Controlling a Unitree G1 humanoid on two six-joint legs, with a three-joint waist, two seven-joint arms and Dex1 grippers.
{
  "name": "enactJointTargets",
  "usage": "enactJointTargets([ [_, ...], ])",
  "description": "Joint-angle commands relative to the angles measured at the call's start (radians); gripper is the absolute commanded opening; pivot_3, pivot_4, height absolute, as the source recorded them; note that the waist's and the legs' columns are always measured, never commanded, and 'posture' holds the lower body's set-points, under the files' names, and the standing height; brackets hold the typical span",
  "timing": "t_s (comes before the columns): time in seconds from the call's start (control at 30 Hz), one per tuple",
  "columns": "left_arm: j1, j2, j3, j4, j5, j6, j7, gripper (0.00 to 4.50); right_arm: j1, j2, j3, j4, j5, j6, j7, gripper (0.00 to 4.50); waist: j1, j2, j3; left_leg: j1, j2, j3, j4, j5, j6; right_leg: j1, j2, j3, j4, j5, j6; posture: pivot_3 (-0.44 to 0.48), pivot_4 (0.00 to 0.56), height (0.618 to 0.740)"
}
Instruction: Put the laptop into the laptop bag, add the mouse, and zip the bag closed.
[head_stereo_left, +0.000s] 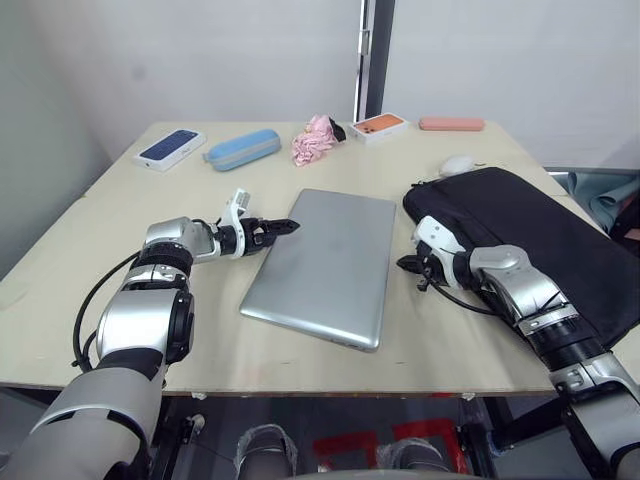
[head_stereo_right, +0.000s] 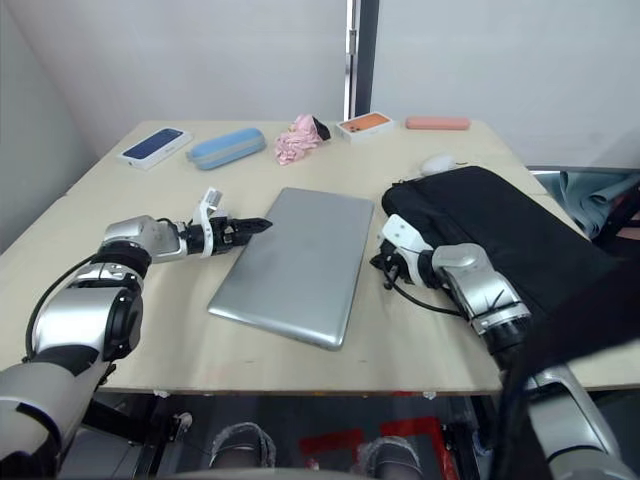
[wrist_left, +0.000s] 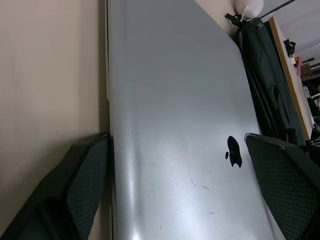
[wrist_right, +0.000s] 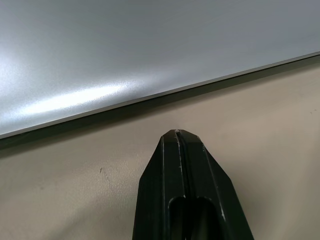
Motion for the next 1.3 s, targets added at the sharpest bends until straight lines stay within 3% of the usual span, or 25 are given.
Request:
enactJointTargets([
  [0.03,-0.015,-0.026,0.008,0.030,0.016,0.000,-0.004,4.50,0.008,0.034,0.038,-0.029,-0.008,0.016,0.008,0.01,0.002,0.000,0.000,0.002,0.000,0.000,-0.001,0.000,0.000,0.002,0.000,0.000,-0.001,0.000,0.000,0.000,0.150,0.740],
  [0.23,0.003,-0.087,-0.058,-0.024,0.039,0.081,-0.154,4.50,-0.011,0.073,0.054,-0.023,-0.031,0.031,0.015,0.01,0.005,-0.001,-0.001,0.004,-0.001,0.000,-0.008,0.000,-0.002,0.004,0.000,-0.001,-0.006,0.000,0.000,0.000,0.150,0.740],
  [0.33,0.011,-0.099,-0.062,-0.050,0.028,0.134,-0.190,3.74,-0.025,0.078,0.050,-0.021,-0.036,0.037,0.024,0.00,0.003,-0.001,-0.001,0.004,-0.001,0.000,-0.009,0.000,-0.002,0.006,0.000,-0.001,-0.011,0.000,0.000,0.000,0.150,0.740],
  [0.57,0.091,-0.075,-0.114,-0.243,-0.006,0.296,-0.281,1.27,-0.043,0.068,0.047,0.006,-0.060,0.022,0.055,0.00,0.012,-0.002,-0.002,0.005,-0.001,0.000,-0.012,0.000,-0.002,0.007,0.000,-0.002,-0.014,0.000,-0.001,0.000,0.150,0.740],
  [0.67,0.117,-0.047,-0.107,-0.311,-0.031,0.342,-0.284,0.49,-0.054,0.065,0.042,0.023,-0.071,0.014,0.067,0.00,0.010,-0.003,-0.002,0.005,-0.001,0.001,-0.011,0.000,-0.002,0.009,0.000,-0.002,-0.016,0.002,-0.003,0.000,0.150,0.740],
  [1.0,0.171,0.009,-0.127,-0.604,-0.163,0.542,-0.286,0.37,-0.108,0.040,0.017,0.076,-0.077,-0.035,0.114,0.00,-0.001,-0.003,-0.001,0.003,0.000,0.002,-0.018,0.000,-0.002,0.005,0.001,-0.003,-0.021,0.002,-0.003,0.000,0.150,0.740],
  [1.2,0.184,-0.001,-0.090,-0.681,-0.215,0.599,-0.223,0.30,-0.125,0.023,-0.010,0.047,-0.052,-0.015,0.143,0.00,0.000,-0.003,-0.001,-0.001,-0.001,0.002,-0.021,0.001,-0.002,0.001,0.001,-0.004,-0.023,0.002,-0.004,0.000,0.150,0.740],
  [1.3,0.171,0.016,-0.032,-0.707,-0.238,0.630,-0.174,0.30,-0.123,-0.029,-0.086,-0.032,0.007,0.032,0.161,0.00,0.006,-0.002,0.004,-0.001,-0.001,0.002,-0.022,0.001,-0.002,0.000,0.001,-0.004,-0.024,0.002,-0.004,0.000,0.150,0.740],
])
